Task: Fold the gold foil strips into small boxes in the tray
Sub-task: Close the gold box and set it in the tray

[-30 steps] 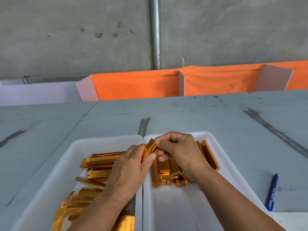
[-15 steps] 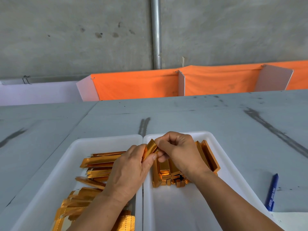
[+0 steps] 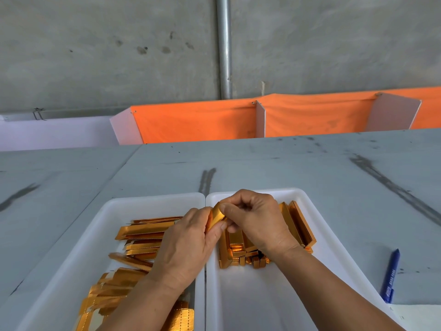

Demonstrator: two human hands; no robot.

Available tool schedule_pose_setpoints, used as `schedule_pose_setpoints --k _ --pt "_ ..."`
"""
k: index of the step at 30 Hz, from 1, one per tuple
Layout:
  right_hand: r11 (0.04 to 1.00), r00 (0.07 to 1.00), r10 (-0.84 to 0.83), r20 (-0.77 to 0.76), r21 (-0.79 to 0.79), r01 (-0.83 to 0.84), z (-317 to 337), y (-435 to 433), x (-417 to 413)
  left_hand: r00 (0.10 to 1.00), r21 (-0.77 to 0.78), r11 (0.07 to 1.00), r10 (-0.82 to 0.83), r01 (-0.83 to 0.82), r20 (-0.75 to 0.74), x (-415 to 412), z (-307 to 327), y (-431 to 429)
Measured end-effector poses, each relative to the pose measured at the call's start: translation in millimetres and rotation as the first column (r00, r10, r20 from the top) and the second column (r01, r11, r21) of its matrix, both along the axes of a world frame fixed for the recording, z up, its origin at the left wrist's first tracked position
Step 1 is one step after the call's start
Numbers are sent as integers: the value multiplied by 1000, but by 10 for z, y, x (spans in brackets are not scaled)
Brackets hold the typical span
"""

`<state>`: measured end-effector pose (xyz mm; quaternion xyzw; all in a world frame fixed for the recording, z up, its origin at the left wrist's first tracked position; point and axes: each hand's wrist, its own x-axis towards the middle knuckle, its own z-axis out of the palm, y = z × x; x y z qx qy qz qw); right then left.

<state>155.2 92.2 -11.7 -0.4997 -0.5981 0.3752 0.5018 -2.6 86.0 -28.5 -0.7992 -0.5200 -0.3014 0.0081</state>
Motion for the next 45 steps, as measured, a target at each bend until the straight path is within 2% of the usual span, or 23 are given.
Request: schedule_pose_setpoints --k 5,9,18,21,28,37,39,42,45 --pt "1000 1000 2 2 -12 -2 1 4 7 1000 -9 1000 2 -2 -11 6 3 -1" --pt "999 998 24 -52 -40 -26 7 -5 -18 1000 -12 1000 1 -1 12 7 6 1" --pt "991 992 35 -124 -127 -51 22 21 21 999 -3 1000 26 -26 -34 4 -3 2" --pt "983 980 59 -191 -162 -91 30 38 38 999 1 1000 22 -22 -36 12 1 5" --pt "983 996 24 -86 -179 -39 23 43 52 995 -5 1000 14 -15 -101 -3 0 7" --pt "972 992 120 -40 -200 -125 68 34 91 989 6 1000 5 -4 -147 1 23 8" --pt "971 993 94 -76 -214 -109 70 33 90 995 17 1000 26 -25 -100 -2 45 2" --pt "970 983 34 -179 -229 -76 75 39 82 990 169 976 140 -139 5 -43 66 19" --pt "966 951 -12 -308 -248 -69 87 45 71 948 203 941 224 -271 225 -68 63 42"
